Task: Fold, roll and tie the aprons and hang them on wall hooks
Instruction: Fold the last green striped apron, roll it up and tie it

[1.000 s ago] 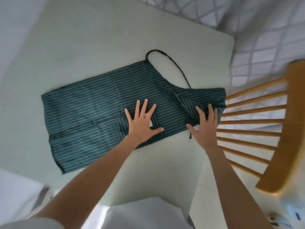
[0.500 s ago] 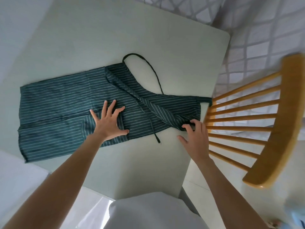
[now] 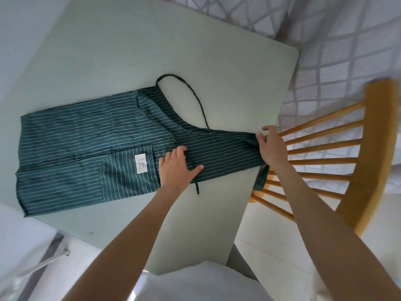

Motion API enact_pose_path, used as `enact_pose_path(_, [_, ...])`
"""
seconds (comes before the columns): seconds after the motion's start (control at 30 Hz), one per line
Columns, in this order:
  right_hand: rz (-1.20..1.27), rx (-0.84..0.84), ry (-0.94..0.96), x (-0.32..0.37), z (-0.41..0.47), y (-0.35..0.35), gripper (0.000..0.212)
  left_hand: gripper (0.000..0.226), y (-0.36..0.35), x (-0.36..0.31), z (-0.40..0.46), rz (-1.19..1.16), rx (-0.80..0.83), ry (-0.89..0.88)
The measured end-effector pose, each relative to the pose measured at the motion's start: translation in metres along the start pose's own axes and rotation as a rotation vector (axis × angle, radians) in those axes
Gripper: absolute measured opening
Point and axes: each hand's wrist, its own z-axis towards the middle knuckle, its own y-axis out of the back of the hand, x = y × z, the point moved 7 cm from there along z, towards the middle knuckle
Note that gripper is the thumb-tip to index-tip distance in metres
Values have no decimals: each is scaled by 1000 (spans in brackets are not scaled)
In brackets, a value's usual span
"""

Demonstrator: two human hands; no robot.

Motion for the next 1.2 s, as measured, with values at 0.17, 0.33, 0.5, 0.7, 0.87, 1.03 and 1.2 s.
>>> enact_pose_path(0.17, [-152,-76,186,1,-27,-5,56,36,-2,-1,3,-258,97,29])
enact_pose_path(0.33, [-216,-169,282,4,-35,-13,32,20,46,-33,23,-572,24,-62])
enact_pose_path(0.5, [-290,-89,411,17,-15,-10,19,19,91,-112,76,-792,-68,-221])
enact_pose_path(0.7, [-333,-11,439,17,-8,-14,22,31,56,-143,118,-581,-16,-324])
enact_pose_path(0.87, [-209,-30,368,19,13,-6,25,25,27,-102,97,-331,-14,-337])
enact_pose_path(1.03, [-239,-38,331,19,33,-9,23,28,11,-60,68,-102,-103,-434])
enact_pose_path(1.2, [-219,-229,279,-2,17,0,29,62,-21,-54,47,136,45,-551])
